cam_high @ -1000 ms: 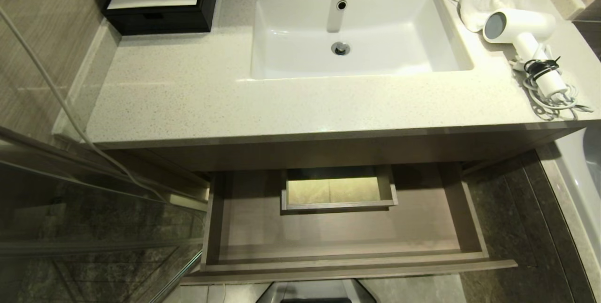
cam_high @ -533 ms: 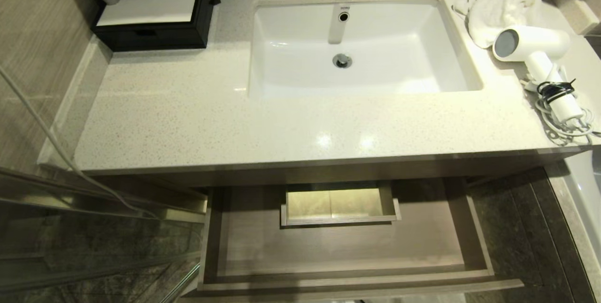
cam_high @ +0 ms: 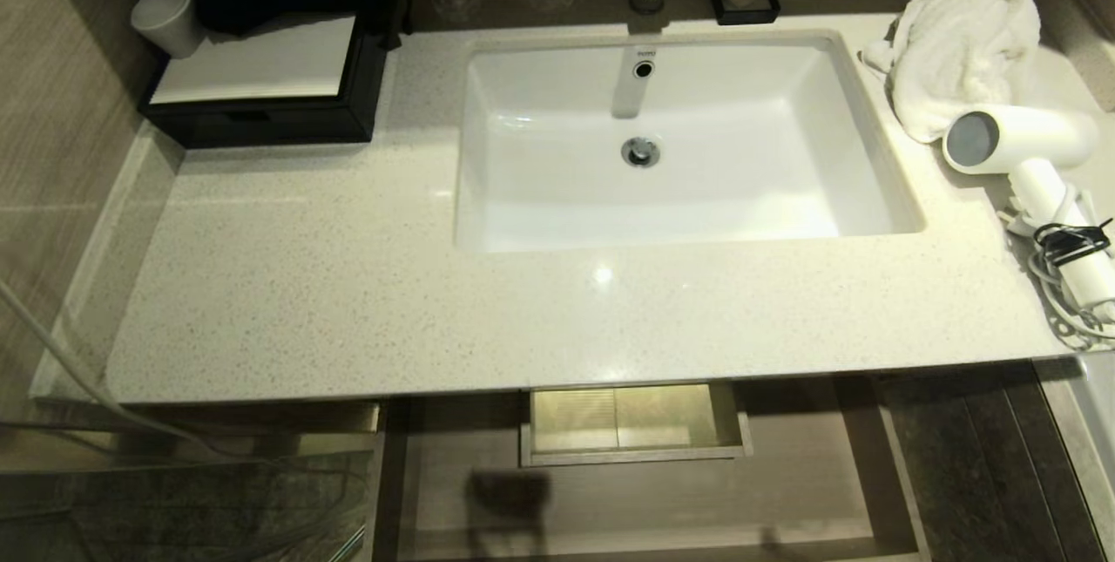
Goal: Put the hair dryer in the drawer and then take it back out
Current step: Pick up the hairdryer
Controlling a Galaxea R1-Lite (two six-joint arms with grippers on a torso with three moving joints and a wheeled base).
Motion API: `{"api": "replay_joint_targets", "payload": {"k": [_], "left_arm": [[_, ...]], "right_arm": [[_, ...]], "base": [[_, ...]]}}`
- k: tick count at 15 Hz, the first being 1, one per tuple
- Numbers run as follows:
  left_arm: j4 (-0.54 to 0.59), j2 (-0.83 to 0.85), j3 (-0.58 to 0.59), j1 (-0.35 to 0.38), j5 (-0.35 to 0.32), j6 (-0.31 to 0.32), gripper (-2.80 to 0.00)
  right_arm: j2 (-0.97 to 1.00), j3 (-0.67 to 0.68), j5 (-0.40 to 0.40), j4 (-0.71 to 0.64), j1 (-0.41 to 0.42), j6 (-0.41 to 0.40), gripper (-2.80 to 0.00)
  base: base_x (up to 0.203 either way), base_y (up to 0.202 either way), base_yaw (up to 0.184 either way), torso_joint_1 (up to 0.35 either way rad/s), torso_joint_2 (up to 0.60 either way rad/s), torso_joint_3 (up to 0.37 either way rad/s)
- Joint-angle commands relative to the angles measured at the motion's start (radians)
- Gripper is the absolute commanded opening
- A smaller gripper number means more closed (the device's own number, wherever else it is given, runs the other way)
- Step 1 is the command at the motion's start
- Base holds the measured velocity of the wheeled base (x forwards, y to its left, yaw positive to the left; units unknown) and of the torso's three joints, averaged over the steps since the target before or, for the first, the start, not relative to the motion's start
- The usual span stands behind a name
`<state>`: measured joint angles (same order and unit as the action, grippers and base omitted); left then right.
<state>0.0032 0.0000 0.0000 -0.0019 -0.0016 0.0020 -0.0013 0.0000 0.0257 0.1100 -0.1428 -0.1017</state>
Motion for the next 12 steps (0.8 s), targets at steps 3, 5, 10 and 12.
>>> {"api": "replay_joint_targets", "payload": {"k": [3, 5, 10, 12], "left_arm": [[0.0, 0.0, 0.0, 0.0, 0.0, 0.001, -2.8], [0.0, 0.0, 0.0, 0.0, 0.0, 0.001, -2.8], [0.0, 0.0, 0.001, 0.0, 0.0, 0.001, -2.8], [0.0, 0.0, 0.001, 0.0, 0.0, 0.001, -2.8]], "right_arm": [[-0.039, 0.04, 0.0, 0.0, 0.0, -0.001, -2.8], [-0.039, 0.04, 0.0, 0.0, 0.0, -0.001, -2.8], [-0.039, 0.04, 0.002, 0.0, 0.0, -0.001, -2.8], [-0.039, 0.04, 0.0, 0.0, -0.001, -0.001, -2.8]], "base": [[0.0, 0.0, 0.0, 0.334, -0.19, 0.143], [0.0, 0.0, 0.0, 0.208, -0.13, 0.075], [0.0, 0.0, 0.0, 0.023, -0.01, 0.013], [0.0, 0.0, 0.0, 0.074, -0.06, 0.028]]}}
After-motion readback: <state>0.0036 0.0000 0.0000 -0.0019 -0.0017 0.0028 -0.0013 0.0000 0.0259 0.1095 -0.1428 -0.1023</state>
